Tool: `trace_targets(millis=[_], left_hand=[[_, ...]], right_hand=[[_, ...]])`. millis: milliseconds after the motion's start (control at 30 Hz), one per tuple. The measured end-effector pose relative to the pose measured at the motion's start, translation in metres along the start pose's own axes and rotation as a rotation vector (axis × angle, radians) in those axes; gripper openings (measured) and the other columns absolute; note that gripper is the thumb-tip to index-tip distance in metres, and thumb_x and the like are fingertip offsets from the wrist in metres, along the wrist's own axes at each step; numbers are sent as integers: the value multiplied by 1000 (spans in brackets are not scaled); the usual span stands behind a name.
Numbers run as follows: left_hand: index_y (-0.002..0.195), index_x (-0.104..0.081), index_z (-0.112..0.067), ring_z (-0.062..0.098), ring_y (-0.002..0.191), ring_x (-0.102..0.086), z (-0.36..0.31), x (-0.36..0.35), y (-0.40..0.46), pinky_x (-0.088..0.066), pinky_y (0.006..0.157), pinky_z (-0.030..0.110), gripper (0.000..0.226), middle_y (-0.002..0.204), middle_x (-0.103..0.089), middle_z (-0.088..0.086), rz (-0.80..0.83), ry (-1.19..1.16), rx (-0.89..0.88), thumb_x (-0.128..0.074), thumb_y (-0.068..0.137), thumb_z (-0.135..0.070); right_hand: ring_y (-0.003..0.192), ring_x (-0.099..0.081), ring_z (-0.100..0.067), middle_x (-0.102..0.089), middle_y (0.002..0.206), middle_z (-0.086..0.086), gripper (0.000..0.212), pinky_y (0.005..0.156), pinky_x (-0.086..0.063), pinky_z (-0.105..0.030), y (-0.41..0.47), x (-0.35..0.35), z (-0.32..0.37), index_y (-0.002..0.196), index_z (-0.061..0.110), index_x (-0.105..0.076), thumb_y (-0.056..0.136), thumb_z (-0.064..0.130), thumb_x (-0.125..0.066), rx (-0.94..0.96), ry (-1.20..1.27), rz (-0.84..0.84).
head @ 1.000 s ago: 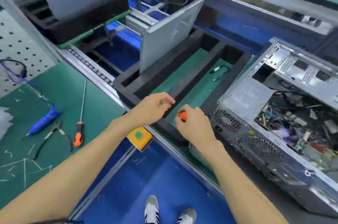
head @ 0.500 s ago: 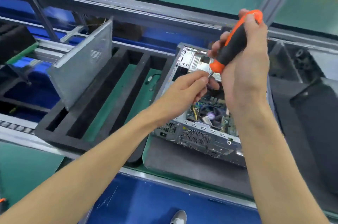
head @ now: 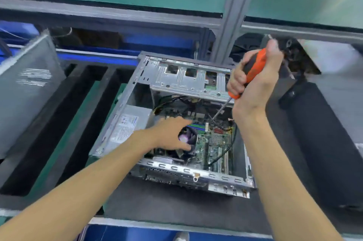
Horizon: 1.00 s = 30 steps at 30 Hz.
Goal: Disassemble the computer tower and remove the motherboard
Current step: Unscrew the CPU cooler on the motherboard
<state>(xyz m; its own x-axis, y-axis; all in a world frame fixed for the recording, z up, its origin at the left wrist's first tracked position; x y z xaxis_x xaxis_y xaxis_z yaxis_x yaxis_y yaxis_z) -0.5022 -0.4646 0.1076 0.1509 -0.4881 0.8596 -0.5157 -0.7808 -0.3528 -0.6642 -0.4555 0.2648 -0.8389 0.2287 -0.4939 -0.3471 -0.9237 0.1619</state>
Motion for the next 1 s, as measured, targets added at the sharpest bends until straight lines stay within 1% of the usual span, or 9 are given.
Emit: trace_targets(millis=[67, 167, 367, 667, 767, 833, 867, 933, 1000], left_hand=[[154, -21, -34, 22, 140, -32, 3, -9, 7, -15, 115, 50, 96, 152, -37, -3, 40, 127, 1, -62, 76, -73], [149, -26, -38, 17, 135, -35, 10, -15, 11, -11, 113, 44, 97, 144, -43, -8, 7, 130, -15, -60, 69, -81], [145, -34, -35, 12, 129, -40, 10, -15, 14, -12, 111, 37, 95, 129, -48, -11, -25, 55, -28, -65, 66, -78], [145, -34, -34, 12, 129, -40, 8, -13, 16, -16, 111, 38, 96, 130, -47, -10, 3, 72, -22, -67, 66, -77], [145, -34, -34, 13, 128, -40, 7, -13, 16, -16, 111, 39, 95, 129, -47, -10, 6, 75, -22, -66, 66, -77], [144, -34, -34, 13, 127, -41, 7, -12, 15, -16, 110, 39, 94, 128, -47, -10, 3, 72, -28, -66, 67, -77], [144, -35, -34, 13, 127, -41, 7, -12, 15, -17, 110, 39, 93, 128, -47, -10, 0, 70, -32, -66, 67, -77], [144, -35, -34, 13, 127, -41, 7, -12, 15, -16, 111, 39, 92, 129, -47, -10, -3, 71, -38, -66, 68, -76], [145, -34, -34, 13, 128, -40, 6, -12, 15, -15, 111, 38, 93, 131, -46, -10, -1, 75, -38, -66, 68, -75]], right_hand=[[38, -19, -17, -33, 47, 1, 44, 42, -18, -20, 7, 10, -19, 60, 23, -54, 84, 59, -49, -37, -31, 27], [38, -20, -16, -35, 45, 1, 41, 43, -20, -18, 7, 20, -49, 58, 22, -53, 82, 55, -49, -93, -75, 79], [37, -22, -17, -36, 42, 0, 35, 42, -21, -19, -5, 35, -86, 55, 21, -53, 80, 45, -47, -117, -105, 109], [37, -22, -16, -35, 43, 1, 36, 43, -21, -19, -2, 36, -92, 54, 22, -52, 79, 47, -46, -118, -136, 96], [39, -25, -17, -37, 44, -3, 37, 43, -21, -22, -4, 36, -88, 56, 19, -53, 84, 42, -45, -130, -175, 123], [44, -35, -21, -43, 50, -14, 40, 42, -24, -28, -2, 33, -77, 58, 11, -56, 87, 34, -41, -149, -343, 181], [48, -41, -22, -46, 54, -20, 43, 41, -30, -28, 2, 29, -69, 61, 5, -58, 86, 35, -39, -161, -509, 221], [48, -48, -16, -56, 59, -17, 51, 46, -42, -23, 10, 23, -53, 66, 3, -60, 86, 44, -36, -180, -981, 312], [54, -55, -22, -59, 59, -10, 48, 56, -47, -29, 18, 14, -37, 69, 12, -58, 89, 47, -31, -161, -1440, 405]])
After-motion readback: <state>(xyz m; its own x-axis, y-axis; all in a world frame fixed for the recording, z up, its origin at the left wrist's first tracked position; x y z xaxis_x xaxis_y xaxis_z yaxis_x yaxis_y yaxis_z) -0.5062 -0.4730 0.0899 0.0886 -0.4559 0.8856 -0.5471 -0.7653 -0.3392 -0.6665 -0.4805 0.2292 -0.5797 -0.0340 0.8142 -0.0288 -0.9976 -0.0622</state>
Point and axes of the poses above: each hand's wrist, its own y-axis towards the middle knuckle, its own x-axis out of the back of the hand, z = x × y, the point moved 4 cm from there along y, towards the middle knuckle
